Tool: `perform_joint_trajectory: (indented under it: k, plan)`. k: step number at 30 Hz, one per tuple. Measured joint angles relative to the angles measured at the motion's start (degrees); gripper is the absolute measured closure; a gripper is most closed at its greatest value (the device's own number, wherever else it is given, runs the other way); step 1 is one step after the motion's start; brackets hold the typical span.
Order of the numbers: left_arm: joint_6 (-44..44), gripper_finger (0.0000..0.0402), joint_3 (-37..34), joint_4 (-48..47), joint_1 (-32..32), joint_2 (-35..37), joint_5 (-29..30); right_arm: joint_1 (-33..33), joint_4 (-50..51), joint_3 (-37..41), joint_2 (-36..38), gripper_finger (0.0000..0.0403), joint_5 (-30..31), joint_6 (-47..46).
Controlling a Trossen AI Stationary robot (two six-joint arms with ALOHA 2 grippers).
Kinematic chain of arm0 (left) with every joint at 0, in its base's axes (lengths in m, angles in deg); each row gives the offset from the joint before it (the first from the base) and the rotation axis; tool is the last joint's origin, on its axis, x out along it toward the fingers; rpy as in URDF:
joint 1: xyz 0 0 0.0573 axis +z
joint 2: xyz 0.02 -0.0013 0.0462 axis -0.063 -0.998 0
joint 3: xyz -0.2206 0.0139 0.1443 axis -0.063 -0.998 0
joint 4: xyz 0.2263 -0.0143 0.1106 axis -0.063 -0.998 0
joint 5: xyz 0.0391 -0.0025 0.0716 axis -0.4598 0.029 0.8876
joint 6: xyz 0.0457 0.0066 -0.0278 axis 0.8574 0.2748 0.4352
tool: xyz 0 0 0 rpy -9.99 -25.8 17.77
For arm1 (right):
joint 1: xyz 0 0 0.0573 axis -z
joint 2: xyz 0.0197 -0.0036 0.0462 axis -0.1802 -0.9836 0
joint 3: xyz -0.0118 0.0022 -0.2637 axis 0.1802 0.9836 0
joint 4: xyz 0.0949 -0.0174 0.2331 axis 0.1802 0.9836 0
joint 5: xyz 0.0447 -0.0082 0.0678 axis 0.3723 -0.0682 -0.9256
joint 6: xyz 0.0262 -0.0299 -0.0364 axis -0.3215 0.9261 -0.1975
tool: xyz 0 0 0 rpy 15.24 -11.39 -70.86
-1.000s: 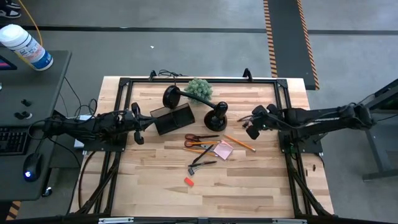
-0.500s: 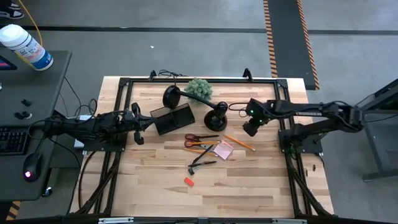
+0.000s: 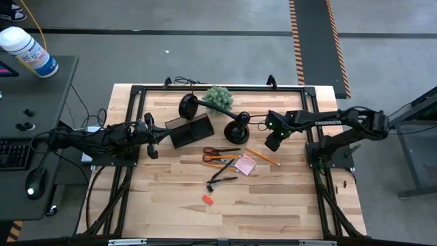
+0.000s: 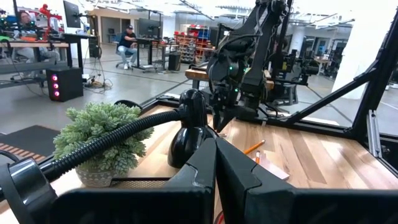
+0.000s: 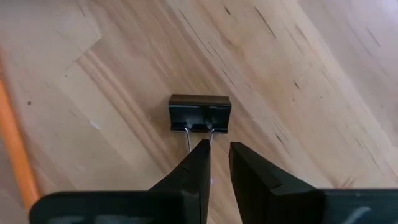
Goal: Pick and place office supplies into organizer
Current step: Put the top black binder clip into the black desk organizer
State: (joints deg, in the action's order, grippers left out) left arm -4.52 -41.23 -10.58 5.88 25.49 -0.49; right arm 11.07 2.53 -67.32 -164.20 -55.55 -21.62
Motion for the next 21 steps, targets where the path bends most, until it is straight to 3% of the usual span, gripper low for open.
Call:
perform_joint_trajectory:
  k: [21]
  plan:
    - [0.02,0.0401,-0.02,-0.09,-0.01,0.0,0.02,0.0,-1.29,0.0,-0.9,0.0354,0.05,-0.15]
